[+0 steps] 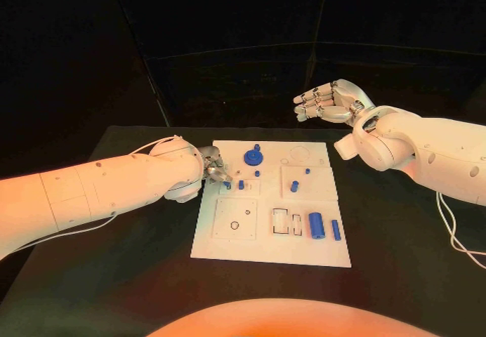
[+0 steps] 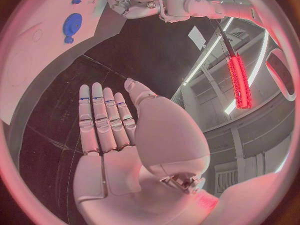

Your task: Assemble the parts on the task board

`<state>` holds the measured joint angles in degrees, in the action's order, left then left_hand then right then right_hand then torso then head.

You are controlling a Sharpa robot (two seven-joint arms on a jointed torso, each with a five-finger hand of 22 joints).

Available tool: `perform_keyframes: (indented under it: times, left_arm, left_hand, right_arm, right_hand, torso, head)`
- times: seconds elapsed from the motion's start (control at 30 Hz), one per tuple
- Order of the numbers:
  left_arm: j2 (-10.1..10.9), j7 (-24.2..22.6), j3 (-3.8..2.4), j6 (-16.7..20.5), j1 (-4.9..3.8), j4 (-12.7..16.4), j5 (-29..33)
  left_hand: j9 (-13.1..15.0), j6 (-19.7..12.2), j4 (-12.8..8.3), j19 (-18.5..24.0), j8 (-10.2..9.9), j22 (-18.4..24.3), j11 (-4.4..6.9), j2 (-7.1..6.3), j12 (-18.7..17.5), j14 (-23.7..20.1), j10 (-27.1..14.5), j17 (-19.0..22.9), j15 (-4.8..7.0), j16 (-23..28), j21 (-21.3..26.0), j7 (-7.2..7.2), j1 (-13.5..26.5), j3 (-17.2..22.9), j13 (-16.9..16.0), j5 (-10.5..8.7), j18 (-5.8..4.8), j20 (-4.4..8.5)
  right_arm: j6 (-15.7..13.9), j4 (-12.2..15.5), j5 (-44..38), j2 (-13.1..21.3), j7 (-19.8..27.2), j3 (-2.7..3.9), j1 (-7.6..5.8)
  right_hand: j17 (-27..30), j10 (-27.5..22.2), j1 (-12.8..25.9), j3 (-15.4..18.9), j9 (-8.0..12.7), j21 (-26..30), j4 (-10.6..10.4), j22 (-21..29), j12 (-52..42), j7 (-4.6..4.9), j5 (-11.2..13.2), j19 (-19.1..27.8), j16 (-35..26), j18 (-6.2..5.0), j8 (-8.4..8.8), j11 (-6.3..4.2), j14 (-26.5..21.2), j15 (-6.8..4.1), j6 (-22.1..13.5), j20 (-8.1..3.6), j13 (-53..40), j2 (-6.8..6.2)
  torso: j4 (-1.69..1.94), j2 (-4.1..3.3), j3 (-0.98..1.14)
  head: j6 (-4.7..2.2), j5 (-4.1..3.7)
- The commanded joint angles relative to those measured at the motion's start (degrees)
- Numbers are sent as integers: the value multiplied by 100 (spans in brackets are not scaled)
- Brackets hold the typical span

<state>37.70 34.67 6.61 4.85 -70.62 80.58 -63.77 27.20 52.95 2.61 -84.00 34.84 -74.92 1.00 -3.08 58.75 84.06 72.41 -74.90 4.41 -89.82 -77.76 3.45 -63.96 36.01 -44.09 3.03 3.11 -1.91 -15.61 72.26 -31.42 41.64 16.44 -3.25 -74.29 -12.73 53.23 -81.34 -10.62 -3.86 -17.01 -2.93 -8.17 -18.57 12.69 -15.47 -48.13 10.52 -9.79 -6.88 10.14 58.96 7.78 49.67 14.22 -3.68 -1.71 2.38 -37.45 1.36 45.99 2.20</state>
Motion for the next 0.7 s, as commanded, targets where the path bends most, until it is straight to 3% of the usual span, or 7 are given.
perform_keyframes:
  times: [0.03, 0.7]
  left_arm:
    - [3, 30, 4, -80, 2, 20, -46]
    - [1, 101, 5, -344, 2, 41, -46]
  left_hand:
    - [-1, 11, -561, -89, 33, -31, 28, 50, -13, 594, -4, -1510, 32, -18, 19, -40, -10, 582, -2, 22, 35, 39]
    - [8, 0, -569, -91, 50, -35, 32, 41, -19, 594, -7, -1510, 34, -18, 16, -44, -5, 599, 10, 22, 34, 41]
  right_arm:
    - [52, 1, 17, -7, 64, 4, -10]
    - [67, -7, 17, -13, 65, 4, -9]
  right_hand:
    - [6, -8, 52, -30, 4, 34, -4, 9, -39, 139, -15, -43, -31, -63, 21, 28, 40, 3, 14, 15, 9, -13]
    - [6, -8, 52, -30, 4, 34, -4, 9, -39, 139, -15, -43, -31, -63, 21, 28, 40, 3, 14, 15, 9, -13]
  torso:
    - [3, 1, 3]
    - [3, 0, 2]
  head:
    - [7, 1]
    - [27, 0]
